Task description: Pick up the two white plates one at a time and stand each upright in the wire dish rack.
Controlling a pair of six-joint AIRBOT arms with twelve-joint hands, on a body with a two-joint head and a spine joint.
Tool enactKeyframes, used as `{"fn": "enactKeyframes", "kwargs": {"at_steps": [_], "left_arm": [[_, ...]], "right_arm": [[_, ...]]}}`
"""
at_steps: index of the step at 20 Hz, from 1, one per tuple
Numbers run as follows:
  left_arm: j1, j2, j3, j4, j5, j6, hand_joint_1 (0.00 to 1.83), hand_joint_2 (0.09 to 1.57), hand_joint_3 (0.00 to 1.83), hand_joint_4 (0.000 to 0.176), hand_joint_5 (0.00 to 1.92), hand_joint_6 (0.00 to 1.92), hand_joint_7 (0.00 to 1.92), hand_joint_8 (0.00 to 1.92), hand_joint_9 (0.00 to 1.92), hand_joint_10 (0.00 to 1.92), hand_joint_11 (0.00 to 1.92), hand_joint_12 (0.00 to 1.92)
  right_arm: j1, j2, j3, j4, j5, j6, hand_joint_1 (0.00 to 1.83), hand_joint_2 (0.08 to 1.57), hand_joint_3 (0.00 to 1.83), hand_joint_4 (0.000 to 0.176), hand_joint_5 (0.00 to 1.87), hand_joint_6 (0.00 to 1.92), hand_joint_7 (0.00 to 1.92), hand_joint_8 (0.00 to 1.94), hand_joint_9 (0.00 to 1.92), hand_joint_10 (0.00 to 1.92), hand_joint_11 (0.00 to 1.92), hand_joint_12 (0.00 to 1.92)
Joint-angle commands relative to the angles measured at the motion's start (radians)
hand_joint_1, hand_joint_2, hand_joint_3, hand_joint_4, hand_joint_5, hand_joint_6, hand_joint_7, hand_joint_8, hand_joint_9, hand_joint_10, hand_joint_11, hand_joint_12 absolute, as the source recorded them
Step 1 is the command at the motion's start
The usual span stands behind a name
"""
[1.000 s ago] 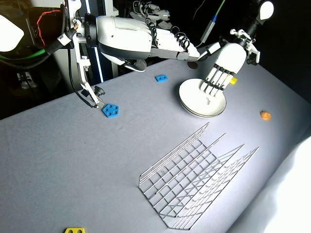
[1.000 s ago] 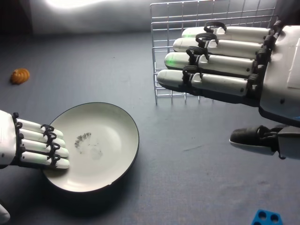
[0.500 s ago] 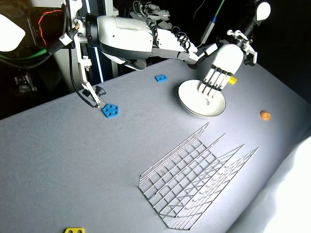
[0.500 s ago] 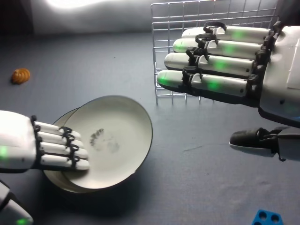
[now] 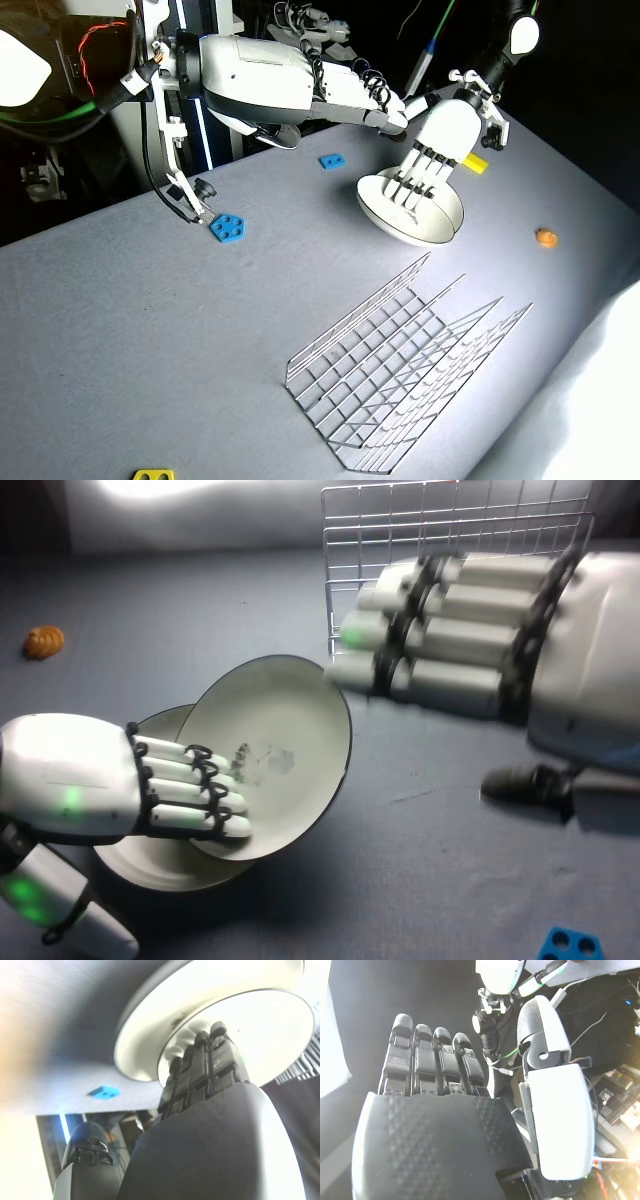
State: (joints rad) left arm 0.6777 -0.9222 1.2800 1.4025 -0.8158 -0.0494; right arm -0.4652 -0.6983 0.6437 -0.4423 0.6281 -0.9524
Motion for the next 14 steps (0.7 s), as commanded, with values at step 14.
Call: {"fn": "enactKeyframes", "kwargs": {"at_steps": [14], "left_arm": [[-0.019, -0.011, -0.016, -0.055, -0.036, -0.020, 0.00, 1.09, 0.00, 0.000, 0.00, 0.00, 0.00, 0.00, 0.00, 0.00, 0.00, 0.00]], "right_arm": [[-0.020, -0.282, 0.160, 0.024, 0.016, -0.202, 0.95, 1.19, 0.00, 0.000, 0.09, 0.00, 0.06, 0.01, 0.04, 0.01, 0.00, 0.30]]}}
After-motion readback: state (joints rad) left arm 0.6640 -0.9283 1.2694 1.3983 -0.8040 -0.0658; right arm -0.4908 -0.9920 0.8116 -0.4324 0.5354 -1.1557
